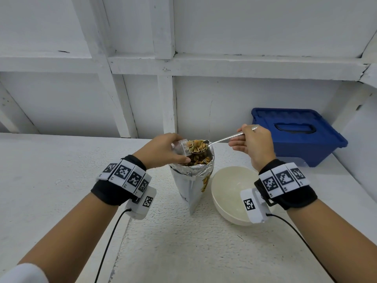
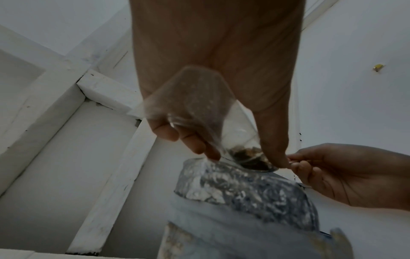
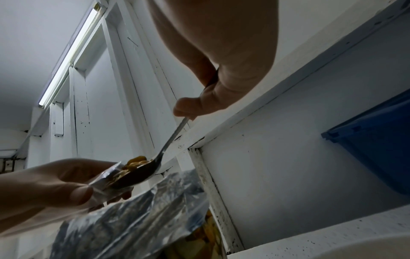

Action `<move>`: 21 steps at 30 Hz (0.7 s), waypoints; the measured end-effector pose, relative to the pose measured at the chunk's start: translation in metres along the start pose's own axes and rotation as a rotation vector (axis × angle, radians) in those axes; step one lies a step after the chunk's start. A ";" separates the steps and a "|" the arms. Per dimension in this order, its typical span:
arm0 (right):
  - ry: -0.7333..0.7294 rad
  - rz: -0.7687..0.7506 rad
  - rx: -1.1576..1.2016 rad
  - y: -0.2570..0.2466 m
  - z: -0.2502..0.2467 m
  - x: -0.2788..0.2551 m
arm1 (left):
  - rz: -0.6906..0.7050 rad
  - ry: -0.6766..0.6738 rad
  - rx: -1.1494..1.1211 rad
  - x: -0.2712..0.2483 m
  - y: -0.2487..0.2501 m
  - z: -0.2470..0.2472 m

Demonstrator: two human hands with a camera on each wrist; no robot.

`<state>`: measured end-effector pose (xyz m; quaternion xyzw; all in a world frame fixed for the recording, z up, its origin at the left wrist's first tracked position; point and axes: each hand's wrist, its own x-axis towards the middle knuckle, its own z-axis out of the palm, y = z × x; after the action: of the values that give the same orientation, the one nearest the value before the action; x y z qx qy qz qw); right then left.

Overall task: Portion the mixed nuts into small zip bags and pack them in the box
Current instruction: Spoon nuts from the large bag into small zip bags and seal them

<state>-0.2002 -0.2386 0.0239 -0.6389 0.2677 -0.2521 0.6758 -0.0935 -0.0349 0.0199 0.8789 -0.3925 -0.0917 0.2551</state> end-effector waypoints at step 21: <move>-0.235 -0.469 -0.327 -0.034 0.042 -0.017 | 0.000 0.192 -0.225 -0.006 0.004 0.016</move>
<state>-0.1841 -0.1983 0.0598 -0.8083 0.0699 -0.2790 0.5137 -0.1061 -0.0386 0.0080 0.8495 -0.3532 -0.0505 0.3887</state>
